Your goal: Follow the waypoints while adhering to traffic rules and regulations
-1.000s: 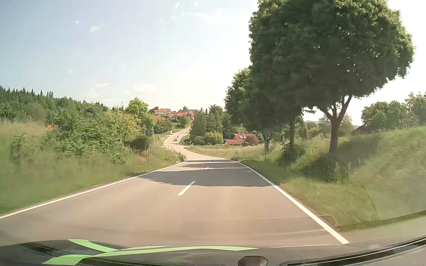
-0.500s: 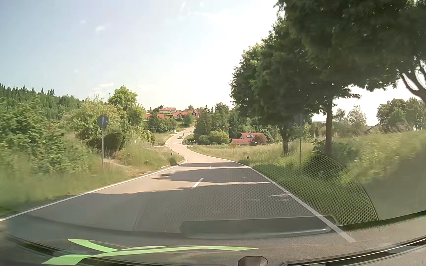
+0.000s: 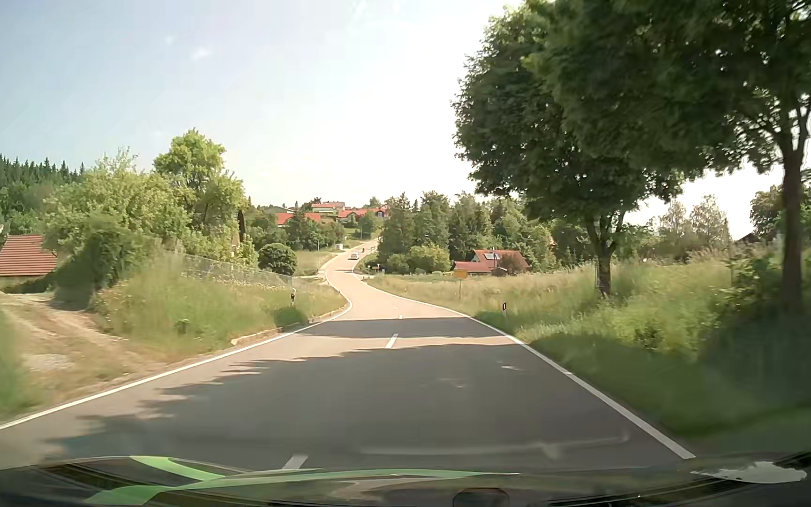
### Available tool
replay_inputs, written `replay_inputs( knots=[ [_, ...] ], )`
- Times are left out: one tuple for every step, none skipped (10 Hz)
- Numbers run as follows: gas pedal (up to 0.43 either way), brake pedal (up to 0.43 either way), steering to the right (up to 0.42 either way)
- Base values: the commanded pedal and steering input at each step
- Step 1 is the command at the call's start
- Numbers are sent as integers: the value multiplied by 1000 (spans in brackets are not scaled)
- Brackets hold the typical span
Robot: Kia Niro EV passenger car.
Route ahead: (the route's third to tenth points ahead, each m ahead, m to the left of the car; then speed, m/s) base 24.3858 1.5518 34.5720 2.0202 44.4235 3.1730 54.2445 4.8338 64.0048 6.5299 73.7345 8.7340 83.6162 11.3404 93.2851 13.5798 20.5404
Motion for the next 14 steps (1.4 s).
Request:
replay_inputs(
  knots=[
    [0, 0, -17],
    [0, 0, -17],
    [0, 0, -17],
    [0, 0, -16],
    [0, 0, -16],
    [0, 0, -16],
    [0, 0, -16],
    [0, 0, -16],
    [0, 0, -16],
    [0, 0, -17],
    [0, 0, -16],
    [0, 0, -17],
    [0, 0, -17],
    [0, 0, -17]
  ],
)
